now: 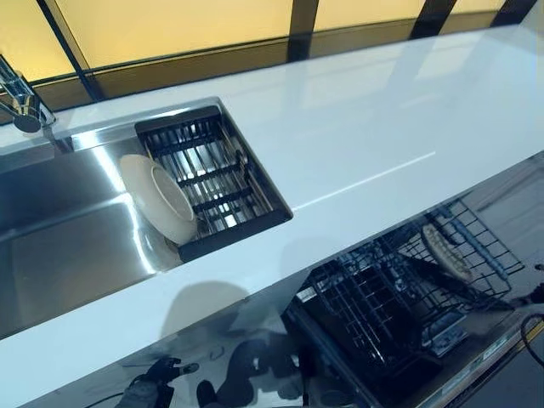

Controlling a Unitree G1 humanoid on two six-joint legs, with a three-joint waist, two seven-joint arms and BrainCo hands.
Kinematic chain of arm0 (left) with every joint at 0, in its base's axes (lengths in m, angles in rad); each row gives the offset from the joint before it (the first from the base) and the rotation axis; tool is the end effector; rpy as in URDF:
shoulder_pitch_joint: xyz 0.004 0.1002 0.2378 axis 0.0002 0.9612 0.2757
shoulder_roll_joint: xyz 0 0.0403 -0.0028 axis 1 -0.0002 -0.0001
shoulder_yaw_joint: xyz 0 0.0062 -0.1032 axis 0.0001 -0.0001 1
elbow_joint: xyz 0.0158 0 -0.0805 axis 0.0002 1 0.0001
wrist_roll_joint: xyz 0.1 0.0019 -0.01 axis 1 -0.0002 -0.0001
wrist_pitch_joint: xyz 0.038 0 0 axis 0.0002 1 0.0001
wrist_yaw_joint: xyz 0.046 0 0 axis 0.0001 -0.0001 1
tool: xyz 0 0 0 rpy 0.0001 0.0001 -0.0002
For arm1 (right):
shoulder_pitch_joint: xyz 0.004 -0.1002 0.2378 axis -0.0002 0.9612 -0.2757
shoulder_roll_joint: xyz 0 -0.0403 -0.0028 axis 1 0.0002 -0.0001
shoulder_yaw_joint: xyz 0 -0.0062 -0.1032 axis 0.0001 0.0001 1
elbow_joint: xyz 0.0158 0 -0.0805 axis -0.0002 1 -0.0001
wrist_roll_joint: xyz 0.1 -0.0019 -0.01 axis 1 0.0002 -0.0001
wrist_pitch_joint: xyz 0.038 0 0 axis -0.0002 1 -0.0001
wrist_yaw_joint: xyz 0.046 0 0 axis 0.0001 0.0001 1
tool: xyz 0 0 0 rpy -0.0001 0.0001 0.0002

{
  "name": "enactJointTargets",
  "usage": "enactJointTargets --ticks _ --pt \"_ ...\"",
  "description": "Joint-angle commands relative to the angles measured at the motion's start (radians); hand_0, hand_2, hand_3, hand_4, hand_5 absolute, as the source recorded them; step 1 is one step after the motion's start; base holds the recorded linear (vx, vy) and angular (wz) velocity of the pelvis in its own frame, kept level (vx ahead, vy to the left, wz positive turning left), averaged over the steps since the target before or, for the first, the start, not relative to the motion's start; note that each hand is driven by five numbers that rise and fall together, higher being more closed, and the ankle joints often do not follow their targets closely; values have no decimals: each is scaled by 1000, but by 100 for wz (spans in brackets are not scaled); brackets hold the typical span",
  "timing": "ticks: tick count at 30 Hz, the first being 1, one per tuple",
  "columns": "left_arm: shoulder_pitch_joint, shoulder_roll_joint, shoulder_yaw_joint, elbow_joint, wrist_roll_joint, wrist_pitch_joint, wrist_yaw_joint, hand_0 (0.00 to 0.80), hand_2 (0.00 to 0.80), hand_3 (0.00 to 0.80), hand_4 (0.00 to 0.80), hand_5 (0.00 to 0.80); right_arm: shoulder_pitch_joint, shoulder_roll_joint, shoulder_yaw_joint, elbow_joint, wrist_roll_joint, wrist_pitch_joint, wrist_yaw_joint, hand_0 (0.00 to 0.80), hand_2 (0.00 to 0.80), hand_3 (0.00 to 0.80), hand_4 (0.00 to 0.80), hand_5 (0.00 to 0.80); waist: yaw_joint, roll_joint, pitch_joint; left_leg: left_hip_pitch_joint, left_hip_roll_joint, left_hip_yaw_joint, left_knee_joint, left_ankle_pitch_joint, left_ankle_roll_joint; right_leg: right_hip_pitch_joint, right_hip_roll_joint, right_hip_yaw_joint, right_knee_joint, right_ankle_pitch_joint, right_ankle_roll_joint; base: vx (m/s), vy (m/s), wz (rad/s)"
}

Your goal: Take plates into dishwasher

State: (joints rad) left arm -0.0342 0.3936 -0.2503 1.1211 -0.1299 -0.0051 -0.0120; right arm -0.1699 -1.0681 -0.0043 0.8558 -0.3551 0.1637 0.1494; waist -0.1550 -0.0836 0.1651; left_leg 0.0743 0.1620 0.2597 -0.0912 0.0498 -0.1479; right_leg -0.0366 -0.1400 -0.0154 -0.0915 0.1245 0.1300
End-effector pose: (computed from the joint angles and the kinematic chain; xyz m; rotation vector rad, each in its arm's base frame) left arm 0.1013 0.2629 -0.0938 0.3712 1.1043 0.0590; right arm 0.1662 -0.4313 0.1076 -1.2042 0.9241 -0.3850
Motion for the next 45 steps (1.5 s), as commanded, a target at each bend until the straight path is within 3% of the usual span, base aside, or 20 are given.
enactJointTargets --ticks 1,6,10,12,14,18,20,28,34,45 --pt "-78 27 55 42 44 -17 35 0 0 0 0 0 -30 -163 -58 -42 55 5 -7 0 0 0 0 0 -7 -14 -40 52 28 -10 4 -49 39 25 -3 8 4 -8 51 54 9 -12" --pt "-69 28 54 47 39 -8 38 0 0 0 0 0 -50 -246 -112 -85 115 -35 -45 0 0 0 0 0 -4 -25 -58 59 32 -10 4 -48 39 35 3 8 4 -9 52 31 18 -3" --pt "-64 23 41 51 20 -5 53 0 0 0 0 0 -151 -353 -102 -187 153 -110 -143 0 0 0 0 0 8 -35 -68 64 32 -15 4 -50 38 45 4 -1 4 -13 51 32 36 -1" --pt "-61 21 39 56 14 -10 57 0 0 0 0 0 -198 -373 -76 -218 150 -129 -181 0 0 0 0 0 12 -37 -70 64 31 -18 4 -50 38 47 4 -5 4 -15 50 0 0 0" --pt "-58 15 32 59 6 -13 62 0 0 0 0 0 -287 -404 -27 -299 78 -192 -256 0 0 0 0 0 24 -39 -73 62 29 -26 4 -50 38 52 0 -15 4 -19 50 0 0 0" --pt "-55 10 21 56 1 -16 64 0 0 0 0 0 -412 -439 65 -411 12 -208 -325 0 0 0 0 0 45 -41 -75 52 23 -47 4 -49 41 56 -4 -32 4 -24 51 3 -1 6" --pt "-64 11 -4 52 -17 -8 71 0 0 0 0 0 -561 -454 186 -457 -49 -237 -395 0 0 0 0 0 73 -49 -72 43 17 -67 4 -48 44 60 -10 -50 4 -27 51 3 -5 20" --pt "-46 -5 -12 39 -49 -2 83 0 0 0 0 0 -1077 -393 651 -503 -272 -295 -479 0 0 0 0 0 136 -49 -75 25 -5 -129 4 -44 47 89 -30 -122 4 -40 53 53 15 20" --pt "-42 -9 4 35 -65 2 98 0 0 0 0 0 -1265 -295 816 -580 -434 -324 -469 0 0 0 0 0 189 -61 -61 -16 -22 -184 4 -28 47 95 -38 -176 4 -44 53 28 10 33" --pt "-39 19 30 36 -73 -18 95 0 0 0 0 0 -1521 -187 1050 -650 -543 -381 -334 0 0 0 0 0 270 -112 -3 -118 -49 -270 4 6 48 72 -35 -244 4 -42 48 -9 11 26"
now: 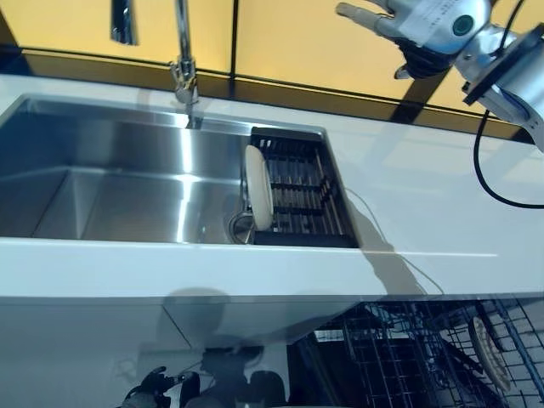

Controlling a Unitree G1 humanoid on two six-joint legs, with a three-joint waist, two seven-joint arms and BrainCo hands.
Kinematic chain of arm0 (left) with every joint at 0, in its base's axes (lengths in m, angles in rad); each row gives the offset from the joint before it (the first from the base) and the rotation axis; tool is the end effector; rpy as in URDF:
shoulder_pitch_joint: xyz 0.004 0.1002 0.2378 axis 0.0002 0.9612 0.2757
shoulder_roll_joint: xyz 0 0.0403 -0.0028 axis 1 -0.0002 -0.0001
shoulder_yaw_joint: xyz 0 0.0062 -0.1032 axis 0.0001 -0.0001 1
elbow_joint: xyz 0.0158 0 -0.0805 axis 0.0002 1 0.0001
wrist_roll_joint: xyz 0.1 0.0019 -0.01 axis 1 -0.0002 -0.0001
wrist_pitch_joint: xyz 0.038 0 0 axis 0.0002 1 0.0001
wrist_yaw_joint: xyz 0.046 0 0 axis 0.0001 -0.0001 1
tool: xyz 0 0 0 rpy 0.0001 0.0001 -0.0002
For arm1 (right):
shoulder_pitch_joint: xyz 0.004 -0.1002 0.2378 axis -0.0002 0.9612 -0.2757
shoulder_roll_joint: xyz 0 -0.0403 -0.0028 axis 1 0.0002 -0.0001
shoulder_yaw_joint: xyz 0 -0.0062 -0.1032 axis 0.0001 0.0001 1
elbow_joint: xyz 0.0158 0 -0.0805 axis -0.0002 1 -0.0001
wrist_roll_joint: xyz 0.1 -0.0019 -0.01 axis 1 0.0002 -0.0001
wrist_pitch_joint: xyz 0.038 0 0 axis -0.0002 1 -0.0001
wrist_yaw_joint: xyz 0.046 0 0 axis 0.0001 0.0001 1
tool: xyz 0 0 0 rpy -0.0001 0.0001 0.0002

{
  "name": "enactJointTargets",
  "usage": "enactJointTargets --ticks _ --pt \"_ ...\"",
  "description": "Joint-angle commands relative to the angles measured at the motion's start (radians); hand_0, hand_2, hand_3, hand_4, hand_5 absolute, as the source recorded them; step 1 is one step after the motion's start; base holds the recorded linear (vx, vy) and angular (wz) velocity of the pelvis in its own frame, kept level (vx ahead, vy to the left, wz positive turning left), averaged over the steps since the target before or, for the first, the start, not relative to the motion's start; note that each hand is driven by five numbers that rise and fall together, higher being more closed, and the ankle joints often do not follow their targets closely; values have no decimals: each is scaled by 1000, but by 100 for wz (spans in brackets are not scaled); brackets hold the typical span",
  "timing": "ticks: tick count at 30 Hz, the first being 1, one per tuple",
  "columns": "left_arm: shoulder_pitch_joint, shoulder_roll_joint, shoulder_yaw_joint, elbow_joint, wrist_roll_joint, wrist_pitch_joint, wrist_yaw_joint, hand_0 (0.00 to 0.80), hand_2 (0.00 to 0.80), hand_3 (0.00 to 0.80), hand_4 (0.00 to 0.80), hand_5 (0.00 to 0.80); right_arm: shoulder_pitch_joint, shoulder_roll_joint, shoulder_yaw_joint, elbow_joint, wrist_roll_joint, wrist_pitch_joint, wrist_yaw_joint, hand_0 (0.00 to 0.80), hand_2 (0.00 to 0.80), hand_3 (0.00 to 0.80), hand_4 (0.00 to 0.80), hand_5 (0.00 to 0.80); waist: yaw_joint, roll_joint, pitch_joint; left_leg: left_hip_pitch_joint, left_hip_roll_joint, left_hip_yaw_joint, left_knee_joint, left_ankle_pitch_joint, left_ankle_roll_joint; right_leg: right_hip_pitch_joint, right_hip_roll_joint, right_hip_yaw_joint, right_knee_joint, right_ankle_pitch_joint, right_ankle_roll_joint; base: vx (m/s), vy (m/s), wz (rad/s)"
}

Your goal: Take plates into dishwasher

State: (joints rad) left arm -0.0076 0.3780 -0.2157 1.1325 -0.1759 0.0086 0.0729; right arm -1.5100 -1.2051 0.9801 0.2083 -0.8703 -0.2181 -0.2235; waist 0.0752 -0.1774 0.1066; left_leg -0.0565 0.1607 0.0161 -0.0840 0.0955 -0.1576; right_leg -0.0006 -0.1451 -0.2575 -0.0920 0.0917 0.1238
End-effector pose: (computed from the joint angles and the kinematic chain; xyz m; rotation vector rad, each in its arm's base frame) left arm 0.0897 0.2619 -0.0978 0.3438 1.1320 0.1887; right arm 0.2852 -0.1943 0.3547 -2.3003 -1.1308 -0.1252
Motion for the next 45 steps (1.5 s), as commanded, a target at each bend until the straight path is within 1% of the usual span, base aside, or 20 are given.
enactJointTargets --ticks 1,3,6,10,15,20,32,40,45 --pt "-63 38 -3 21 -27 -34 7 0 0 0 0 0 -190 -41 79 -4 -34 -3 58 0 0 0 0 0 47 -23 64 3 -49 -32 -3 -38 58 32 -30 -6 5 -9 54 -26 20 22" --pt "-61 41 -2 17 -26 -38 5 0 0 0 0 0 -199 -33 90 -2 -40 -13 75 0 0 0 0 0 54 -27 75 -10 -52 -39 -3 -34 58 25 -31 -12 5 -6 56 -29 9 16" --pt "-55 51 0 10 -25 -47 -1 0 0 0 0 0 -217 -9 111 8 -42 -12 99 0 0 0 0 0 68 -32 99 -29 -57 -48 -3 -28 61 12 -33 -21 5 1 57 -33 3 14" --pt "-58 55 2 9 -37 -58 -4 0 0 0 0 0 -245 25 136 27 -31 -8 116 0 0 0 0 0 75 -32 121 -47 -64 -55 -3 -25 65 -4 -35 -25 5 7 56 -40 33 10" --pt "-64 55 7 11 -43 -70 -3 0 0 0 0 0 -241 51 141 45 -50 -21 133 0 0 0 0 0 78 -34 138 -56 -68 -55 -3 -28 69 -15 -38 -26 5 9 57 -16 23 0" --pt "-61 65 12 6 -41 -75 -7 0 0 0 0 0 -244 55 154 27 -47 -37 149 0 0 0 0 0 80 -43 143 -53 -65 -51 -3 -30 72 -16 -36 -27 5 12 58 0 0 0" --pt "-67 56 0 3 -63 -82 -5 0 0 0 0 0 -244 90 143 -23 -7 -43 197 0 0 0 0 0 78 -40 148 -50 -63 -42 -3 -38 73 -21 -34 -23 5 8 57 0 0 0" --pt "-70 57 6 -3 -71 -76 -1 0 0 0 0 0 -244 111 139 -54 11 -52 228 0 0 0 0 0 84 -41 158 -58 -65 -43 -3 -39 73 -27 -33 -25 5 6 57 0 0 0" --pt "-69 55 8 -4 -74 -78 1 0 0 0 0 0 -246 126 138 -87 27 -59 272 0 0 0 0 0 88 -42 164 -60 -66 -42 -3 -40 73 -28 -33 -27 5 3 55 0 0 0"
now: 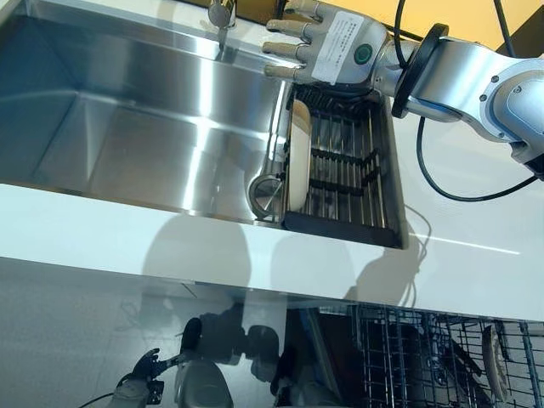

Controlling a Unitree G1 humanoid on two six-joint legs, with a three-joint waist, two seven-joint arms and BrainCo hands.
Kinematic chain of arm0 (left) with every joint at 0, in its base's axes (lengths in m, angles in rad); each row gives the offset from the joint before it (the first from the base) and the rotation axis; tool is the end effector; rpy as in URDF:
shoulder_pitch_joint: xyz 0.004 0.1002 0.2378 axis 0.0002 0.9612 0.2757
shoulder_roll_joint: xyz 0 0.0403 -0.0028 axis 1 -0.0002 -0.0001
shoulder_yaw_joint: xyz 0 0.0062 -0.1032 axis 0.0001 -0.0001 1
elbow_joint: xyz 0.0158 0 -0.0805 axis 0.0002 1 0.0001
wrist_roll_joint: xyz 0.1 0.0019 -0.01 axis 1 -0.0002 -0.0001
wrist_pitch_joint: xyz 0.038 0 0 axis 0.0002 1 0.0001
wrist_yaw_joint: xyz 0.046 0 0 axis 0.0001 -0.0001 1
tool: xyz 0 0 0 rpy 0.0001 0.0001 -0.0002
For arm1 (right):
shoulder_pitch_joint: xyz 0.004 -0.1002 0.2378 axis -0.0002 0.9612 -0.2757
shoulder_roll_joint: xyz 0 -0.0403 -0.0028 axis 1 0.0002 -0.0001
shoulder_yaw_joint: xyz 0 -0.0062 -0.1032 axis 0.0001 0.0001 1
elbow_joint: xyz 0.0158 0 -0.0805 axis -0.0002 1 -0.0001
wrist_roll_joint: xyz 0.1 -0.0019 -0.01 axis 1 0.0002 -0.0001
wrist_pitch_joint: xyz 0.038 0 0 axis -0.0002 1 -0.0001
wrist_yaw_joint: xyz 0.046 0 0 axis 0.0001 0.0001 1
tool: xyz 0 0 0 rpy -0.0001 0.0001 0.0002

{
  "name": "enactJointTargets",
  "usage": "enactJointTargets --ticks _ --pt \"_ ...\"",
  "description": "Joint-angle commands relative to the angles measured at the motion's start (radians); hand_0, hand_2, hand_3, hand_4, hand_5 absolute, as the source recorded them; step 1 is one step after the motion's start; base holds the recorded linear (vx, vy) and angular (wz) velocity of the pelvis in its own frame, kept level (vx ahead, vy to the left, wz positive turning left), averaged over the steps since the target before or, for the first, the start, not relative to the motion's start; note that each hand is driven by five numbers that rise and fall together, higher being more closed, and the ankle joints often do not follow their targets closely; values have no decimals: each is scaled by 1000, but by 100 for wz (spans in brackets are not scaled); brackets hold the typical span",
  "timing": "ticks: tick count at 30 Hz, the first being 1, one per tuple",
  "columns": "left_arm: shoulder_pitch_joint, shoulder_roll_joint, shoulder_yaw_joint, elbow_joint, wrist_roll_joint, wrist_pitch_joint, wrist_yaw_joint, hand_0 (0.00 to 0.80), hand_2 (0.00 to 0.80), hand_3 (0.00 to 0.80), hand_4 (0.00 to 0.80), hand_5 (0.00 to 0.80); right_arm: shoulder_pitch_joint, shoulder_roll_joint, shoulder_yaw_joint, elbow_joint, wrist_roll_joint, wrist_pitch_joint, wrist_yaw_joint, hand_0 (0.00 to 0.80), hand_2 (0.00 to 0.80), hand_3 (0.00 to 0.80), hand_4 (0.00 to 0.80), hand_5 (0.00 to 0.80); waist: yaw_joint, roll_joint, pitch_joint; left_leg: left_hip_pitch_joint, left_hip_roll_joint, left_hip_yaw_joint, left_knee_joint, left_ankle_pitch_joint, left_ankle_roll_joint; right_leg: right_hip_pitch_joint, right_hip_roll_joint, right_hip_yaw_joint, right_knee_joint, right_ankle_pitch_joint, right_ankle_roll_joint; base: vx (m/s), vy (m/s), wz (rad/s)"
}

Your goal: Take plates into dishwasher

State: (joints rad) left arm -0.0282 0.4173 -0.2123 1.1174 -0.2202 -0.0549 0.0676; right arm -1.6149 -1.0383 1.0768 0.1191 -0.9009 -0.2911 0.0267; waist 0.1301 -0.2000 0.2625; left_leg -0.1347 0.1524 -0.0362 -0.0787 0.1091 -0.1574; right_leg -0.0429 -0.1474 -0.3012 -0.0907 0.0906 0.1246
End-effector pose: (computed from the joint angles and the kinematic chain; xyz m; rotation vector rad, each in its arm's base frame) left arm 0.1024 0.2732 -0.0887 0.3339 1.0283 0.2177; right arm 0.2815 -0.1276 0.3476 -2.4284 -1.1877 0.1915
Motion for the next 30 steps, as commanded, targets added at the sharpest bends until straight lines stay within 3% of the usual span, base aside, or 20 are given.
enactJointTargets --ticks 1,30 --pt "-50 16 3 7 -32 -11 8 0 0 0 0 0 -140 -38 41 -1 58 12 25 0 0 0 0 0 34 -20 9 18 -57 10 -9 -54 74 14 -30 16 3 4 54 0 0 0" --pt "-52 4 2 6 -36 -16 9 0 0 0 0 0 -82 -23 20 -77 101 -38 130 0 0 0 0 0 25 -14 3 25 -60 26 -9 -56 72 11 -32 19 3 1 52 0 0 0"
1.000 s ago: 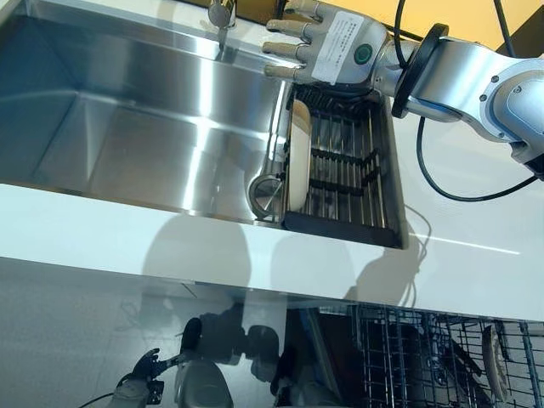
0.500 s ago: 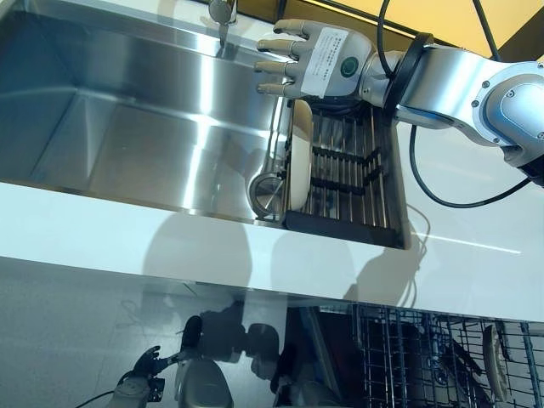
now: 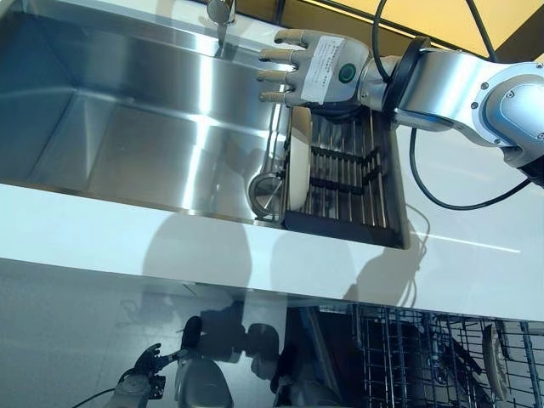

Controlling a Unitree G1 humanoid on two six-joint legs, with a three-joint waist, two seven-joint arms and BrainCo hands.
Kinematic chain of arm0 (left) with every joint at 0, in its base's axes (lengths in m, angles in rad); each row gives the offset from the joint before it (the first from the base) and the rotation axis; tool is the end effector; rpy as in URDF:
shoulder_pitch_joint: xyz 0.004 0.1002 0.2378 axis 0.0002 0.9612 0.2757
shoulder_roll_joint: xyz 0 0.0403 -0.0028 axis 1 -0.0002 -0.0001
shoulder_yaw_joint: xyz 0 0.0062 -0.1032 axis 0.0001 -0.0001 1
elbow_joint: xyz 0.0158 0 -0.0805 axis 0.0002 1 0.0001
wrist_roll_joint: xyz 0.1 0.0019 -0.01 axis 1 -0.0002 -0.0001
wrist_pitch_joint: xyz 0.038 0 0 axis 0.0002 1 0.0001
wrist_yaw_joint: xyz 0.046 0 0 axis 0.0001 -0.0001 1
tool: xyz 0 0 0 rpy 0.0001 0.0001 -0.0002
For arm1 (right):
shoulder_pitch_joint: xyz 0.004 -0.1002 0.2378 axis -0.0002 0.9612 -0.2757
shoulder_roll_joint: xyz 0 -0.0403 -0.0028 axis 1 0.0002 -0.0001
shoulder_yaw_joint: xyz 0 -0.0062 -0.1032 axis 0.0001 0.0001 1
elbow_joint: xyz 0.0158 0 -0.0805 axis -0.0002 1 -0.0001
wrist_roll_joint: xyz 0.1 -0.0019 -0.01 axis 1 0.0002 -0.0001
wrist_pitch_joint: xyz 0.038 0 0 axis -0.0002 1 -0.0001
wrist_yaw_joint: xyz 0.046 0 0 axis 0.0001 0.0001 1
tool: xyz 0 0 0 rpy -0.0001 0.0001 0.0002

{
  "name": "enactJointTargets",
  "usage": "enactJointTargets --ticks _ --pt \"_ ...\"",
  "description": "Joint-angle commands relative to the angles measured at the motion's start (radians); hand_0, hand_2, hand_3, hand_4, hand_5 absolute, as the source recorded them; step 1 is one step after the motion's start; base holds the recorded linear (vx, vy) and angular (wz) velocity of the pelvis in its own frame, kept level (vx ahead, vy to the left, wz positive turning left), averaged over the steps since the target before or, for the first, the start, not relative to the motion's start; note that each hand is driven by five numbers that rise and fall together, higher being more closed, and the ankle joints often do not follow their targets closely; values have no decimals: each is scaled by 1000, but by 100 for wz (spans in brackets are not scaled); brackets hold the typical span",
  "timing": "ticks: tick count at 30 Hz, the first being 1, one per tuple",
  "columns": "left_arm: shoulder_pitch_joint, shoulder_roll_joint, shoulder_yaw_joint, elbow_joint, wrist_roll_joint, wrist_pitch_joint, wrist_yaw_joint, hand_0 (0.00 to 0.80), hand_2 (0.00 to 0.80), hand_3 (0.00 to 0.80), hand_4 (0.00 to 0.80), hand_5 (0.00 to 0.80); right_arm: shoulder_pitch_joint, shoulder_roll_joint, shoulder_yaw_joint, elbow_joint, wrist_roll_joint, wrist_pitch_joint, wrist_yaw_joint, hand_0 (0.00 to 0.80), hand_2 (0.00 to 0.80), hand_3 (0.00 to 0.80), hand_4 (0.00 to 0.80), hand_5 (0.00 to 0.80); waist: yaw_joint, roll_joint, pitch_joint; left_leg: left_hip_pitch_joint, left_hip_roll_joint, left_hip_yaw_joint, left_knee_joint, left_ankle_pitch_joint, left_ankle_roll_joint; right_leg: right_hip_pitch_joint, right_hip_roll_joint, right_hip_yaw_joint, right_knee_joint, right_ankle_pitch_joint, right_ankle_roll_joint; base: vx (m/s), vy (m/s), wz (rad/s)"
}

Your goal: Take plates into dishwasher

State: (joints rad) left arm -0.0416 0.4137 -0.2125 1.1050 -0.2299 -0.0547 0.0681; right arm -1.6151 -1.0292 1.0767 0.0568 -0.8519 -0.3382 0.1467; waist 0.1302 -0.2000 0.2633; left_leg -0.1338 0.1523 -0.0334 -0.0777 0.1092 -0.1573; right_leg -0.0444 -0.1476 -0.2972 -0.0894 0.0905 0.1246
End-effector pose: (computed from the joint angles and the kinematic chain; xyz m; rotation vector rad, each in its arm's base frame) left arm 0.1092 0.2709 -0.0872 0.3212 1.0030 0.2158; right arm 0.2727 -0.1162 0.3432 -2.4533 -1.1552 0.3390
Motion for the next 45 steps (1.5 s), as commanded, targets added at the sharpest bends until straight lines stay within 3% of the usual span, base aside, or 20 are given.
enactJointTargets --ticks 1,35,36,38,40,41,45 --pt "-38 8 3 18 -26 -16 9 0 0 0 0 0 -82 -33 20 -16 52 10 11 0 0 0 0 0 25 -15 2 24 -60 23 -10 -56 72 13 -32 15 2 1 52 0 0 0" --pt "-32 0 20 15 -46 -34 8 0 0 0 0 0 35 -24 0 -44 54 -44 152 0 0 0 0 0 26 -6 15 21 -64 31 -10 -50 73 7 -33 13 2 4 46 0 0 0" --pt "-32 0 21 16 -46 -37 8 0 0 0 0 0 43 -24 -1 -40 45 -48 153 94 94 94 94 94 26 -6 16 21 -64 32 -10 -49 73 7 -34 12 2 4 47 0 0 0" --pt "-32 -1 22 19 -46 -41 9 0 0 0 0 0 49 -24 -3 -32 37 -53 154 436 436 436 436 436 27 -6 18 20 -63 32 -10 -50 73 7 -34 12 2 4 46 0 0 0" --pt "-32 -1 23 19 -48 -42 9 0 0 0 0 0 53 -21 -1 -25 30 -54 159 725 725 725 725 725 27 -6 18 19 -64 33 -10 -49 73 5 -34 12 2 4 46 0 0 0" --pt "-31 0 23 19 -49 -43 9 0 0 0 0 0 57 -19 -2 -17 23 -59 158 800 800 800 800 800 27 -5 19 18 -64 33 -10 -49 72 4 -35 11 2 4 46 0 0 0" --pt "-32 -2 27 15 -50 -40 10 0 0 0 0 0 68 -14 4 2 -7 -75 169 800 800 800 800 800 28 -4 20 18 -62 33 -10 -47 72 5 -35 10 2 5 46 0 0 0"
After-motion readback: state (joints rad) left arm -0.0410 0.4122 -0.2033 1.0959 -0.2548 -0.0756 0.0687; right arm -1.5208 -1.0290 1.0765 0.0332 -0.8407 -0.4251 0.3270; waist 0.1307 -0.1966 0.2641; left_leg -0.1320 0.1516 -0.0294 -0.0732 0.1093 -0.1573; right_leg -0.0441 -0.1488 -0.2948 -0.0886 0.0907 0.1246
